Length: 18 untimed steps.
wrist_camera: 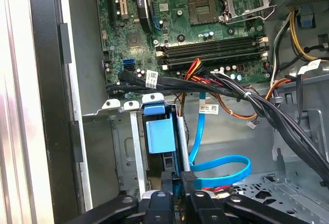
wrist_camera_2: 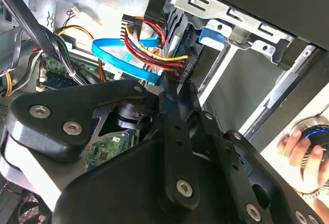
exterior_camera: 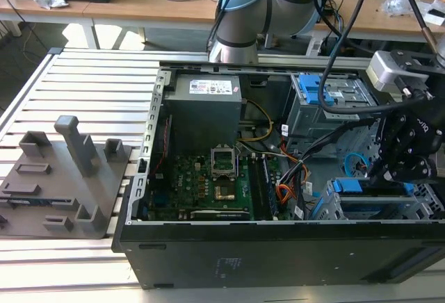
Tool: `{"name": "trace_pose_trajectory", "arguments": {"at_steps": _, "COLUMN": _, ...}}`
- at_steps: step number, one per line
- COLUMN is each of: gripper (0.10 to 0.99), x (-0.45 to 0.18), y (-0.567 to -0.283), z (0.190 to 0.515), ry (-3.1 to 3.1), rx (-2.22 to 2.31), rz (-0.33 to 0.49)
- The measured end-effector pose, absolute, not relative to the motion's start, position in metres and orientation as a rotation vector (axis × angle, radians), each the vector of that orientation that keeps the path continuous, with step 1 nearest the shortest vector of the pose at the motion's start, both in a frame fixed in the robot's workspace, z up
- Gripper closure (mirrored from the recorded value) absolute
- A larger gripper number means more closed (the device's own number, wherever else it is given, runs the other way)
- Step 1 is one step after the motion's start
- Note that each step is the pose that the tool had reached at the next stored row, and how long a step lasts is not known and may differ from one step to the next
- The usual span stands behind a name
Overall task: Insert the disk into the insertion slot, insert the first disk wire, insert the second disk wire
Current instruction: 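Insert the second disk wire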
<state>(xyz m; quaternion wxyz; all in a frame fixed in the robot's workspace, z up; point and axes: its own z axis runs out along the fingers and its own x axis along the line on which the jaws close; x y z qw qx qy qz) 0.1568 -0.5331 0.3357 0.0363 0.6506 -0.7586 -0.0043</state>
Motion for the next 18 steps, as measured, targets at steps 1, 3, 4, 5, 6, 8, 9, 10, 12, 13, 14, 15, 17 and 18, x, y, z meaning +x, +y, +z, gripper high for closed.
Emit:
{"name": "trace_pose_trajectory", "arguments": {"at_steps": 1, "gripper": 0.851, "x": 0.157, "y": -0.533, "z": 0.336, "ry": -2.329, "rx": 1.998, "rz": -0.013}}
{"name": "trace_pose_trajectory", "arguments": {"at_steps": 3, "gripper": 0.851, "x": 0.157, "y": -0.533, "z": 0.338, "ry": -2.330, "rx": 1.998, "rz": -0.014}}
{"name": "trace_pose_trajectory", "arguments": {"at_steps": 4, "gripper": 0.851, "x": 0.157, "y": -0.533, "z": 0.346, "ry": -2.329, "rx": 1.998, "rz": -0.013}}
{"name": "trace_pose_trajectory", "arguments": {"at_steps": 5, "gripper": 0.851, "x": 0.157, "y": -0.533, "z": 0.356, "ry": -2.329, "rx": 1.998, "rz": -0.012}}
{"name": "trace_pose_trajectory", "arguments": {"at_steps": 6, "gripper": 0.851, "x": 0.157, "y": -0.532, "z": 0.363, "ry": -2.329, "rx": 1.997, "rz": -0.011}}
{"name": "trace_pose_trajectory", "arguments": {"at_steps": 8, "gripper": 0.933, "x": 0.157, "y": -0.531, "z": 0.376, "ry": -2.327, "rx": 1.995, "rz": -0.006}}
{"name": "trace_pose_trajectory", "arguments": {"at_steps": 9, "gripper": 0.980, "x": 0.157, "y": -0.530, "z": 0.386, "ry": -2.326, "rx": 1.994, "rz": -0.003}}
{"name": "trace_pose_trajectory", "arguments": {"at_steps": 10, "gripper": 0.980, "x": 0.157, "y": -0.530, "z": 0.392, "ry": -2.325, "rx": 1.994, "rz": -0.002}}
{"name": "trace_pose_trajectory", "arguments": {"at_steps": 12, "gripper": 0.980, "x": 0.157, "y": -0.530, "z": 0.394, "ry": -2.325, "rx": 1.994, "rz": -0.003}}
{"name": "trace_pose_trajectory", "arguments": {"at_steps": 13, "gripper": 0.980, "x": 0.157, "y": -0.530, "z": 0.394, "ry": -2.325, "rx": 1.994, "rz": -0.003}}
{"name": "trace_pose_trajectory", "arguments": {"at_steps": 14, "gripper": 0.980, "x": 0.157, "y": -0.530, "z": 0.394, "ry": -2.325, "rx": 1.994, "rz": -0.003}}
{"name": "trace_pose_trajectory", "arguments": {"at_steps": 15, "gripper": 0.980, "x": 0.157, "y": -0.530, "z": 0.394, "ry": -2.325, "rx": 1.994, "rz": -0.002}}
{"name": "trace_pose_trajectory", "arguments": {"at_steps": 17, "gripper": 0.980, "x": 0.157, "y": -0.530, "z": 0.394, "ry": -2.325, "rx": 1.994, "rz": -0.002}}
{"name": "trace_pose_trajectory", "arguments": {"at_steps": 18, "gripper": 0.980, "x": 0.157, "y": -0.530, "z": 0.394, "ry": -2.325, "rx": 1.994, "rz": -0.002}}
